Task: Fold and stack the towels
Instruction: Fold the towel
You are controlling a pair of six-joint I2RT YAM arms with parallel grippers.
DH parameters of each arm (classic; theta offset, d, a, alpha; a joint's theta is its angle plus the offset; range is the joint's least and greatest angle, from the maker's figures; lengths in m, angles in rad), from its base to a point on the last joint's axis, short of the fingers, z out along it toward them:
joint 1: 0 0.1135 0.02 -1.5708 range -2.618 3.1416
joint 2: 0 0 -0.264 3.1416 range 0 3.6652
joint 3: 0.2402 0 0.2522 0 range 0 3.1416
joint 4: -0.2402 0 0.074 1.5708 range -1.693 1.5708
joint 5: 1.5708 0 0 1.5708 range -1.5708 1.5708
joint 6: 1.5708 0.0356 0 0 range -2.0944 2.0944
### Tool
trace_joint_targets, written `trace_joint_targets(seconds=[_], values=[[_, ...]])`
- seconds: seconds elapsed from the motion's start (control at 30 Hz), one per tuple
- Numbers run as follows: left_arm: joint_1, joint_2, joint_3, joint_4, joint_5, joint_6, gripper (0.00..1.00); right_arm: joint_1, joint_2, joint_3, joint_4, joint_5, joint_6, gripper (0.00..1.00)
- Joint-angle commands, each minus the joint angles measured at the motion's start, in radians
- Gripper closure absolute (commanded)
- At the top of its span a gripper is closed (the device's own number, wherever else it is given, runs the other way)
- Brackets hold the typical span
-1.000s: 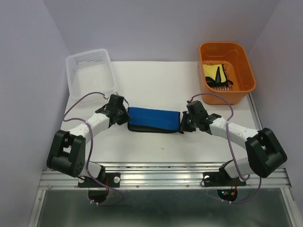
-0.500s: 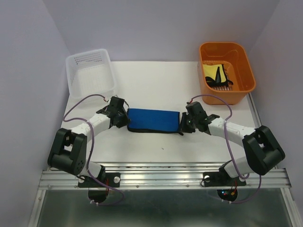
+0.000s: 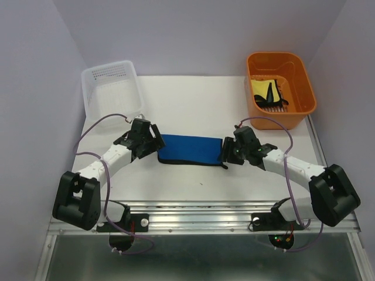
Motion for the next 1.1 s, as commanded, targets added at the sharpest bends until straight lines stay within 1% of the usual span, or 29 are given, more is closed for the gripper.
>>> trace_joint_targets(seconds=[0.0, 0.03, 0.13, 0.2, 0.27, 0.37, 0.47, 0.53, 0.6, 0.63, 0.67, 0.7, 0.83, 0.87, 1.07], values=[[0.000, 0.043, 0.029, 0.061, 0.008, 0.048, 0.12, 0.009, -0.063, 0.038, 0.015, 0.024, -0.034, 0.44], [0.000, 0.060, 0.046, 0.070, 0.010, 0.063, 0.13, 0.009, -0.066, 0.055, 0.012, 0.026, -0.040, 0.44], [0.003, 0.121, 0.073, 0.079, 0.011, 0.074, 0.21, 0.011, -0.060, 0.090, -0.005, 0.037, -0.055, 0.44], [0.006, 0.158, 0.083, 0.095, 0.011, 0.072, 0.30, 0.009, -0.045, 0.101, -0.003, 0.041, -0.061, 0.45], [0.009, 0.183, 0.096, 0.104, 0.011, 0.078, 0.40, 0.011, -0.031, 0.112, 0.015, 0.024, -0.069, 0.50], [0.011, 0.227, 0.113, 0.110, 0.011, 0.089, 0.44, 0.009, 0.016, 0.133, 0.056, -0.031, -0.081, 0.56], [0.011, 0.265, 0.123, 0.119, 0.011, 0.091, 0.45, 0.009, 0.076, 0.148, 0.099, -0.080, -0.085, 0.59], [0.011, 0.290, 0.124, 0.127, 0.011, 0.092, 0.45, 0.009, 0.121, 0.170, 0.109, -0.075, -0.088, 0.60], [0.011, 0.311, 0.127, 0.125, -0.002, 0.091, 0.47, 0.009, 0.144, 0.203, 0.083, -0.043, -0.088, 0.60], [0.011, 0.316, 0.129, 0.127, -0.006, 0.091, 0.48, 0.009, 0.156, 0.214, 0.067, -0.004, -0.089, 0.60], [0.011, 0.324, 0.132, 0.127, -0.010, 0.091, 0.51, 0.009, 0.162, 0.225, 0.055, 0.015, -0.091, 0.60], [0.011, 0.330, 0.129, 0.127, -0.013, 0.091, 0.56, 0.009, 0.171, 0.233, 0.043, 0.036, -0.088, 0.60], [0.011, 0.353, 0.117, 0.139, -0.010, 0.089, 0.57, 0.009, 0.176, 0.245, -0.025, 0.188, -0.039, 0.58], [0.011, 0.353, 0.106, 0.144, -0.009, 0.086, 0.58, 0.009, 0.179, 0.247, -0.034, 0.207, -0.037, 0.57], [0.009, 0.335, 0.067, 0.171, 0.010, 0.078, 0.61, 0.009, 0.242, 0.250, -0.072, 0.239, -0.011, 0.55]])
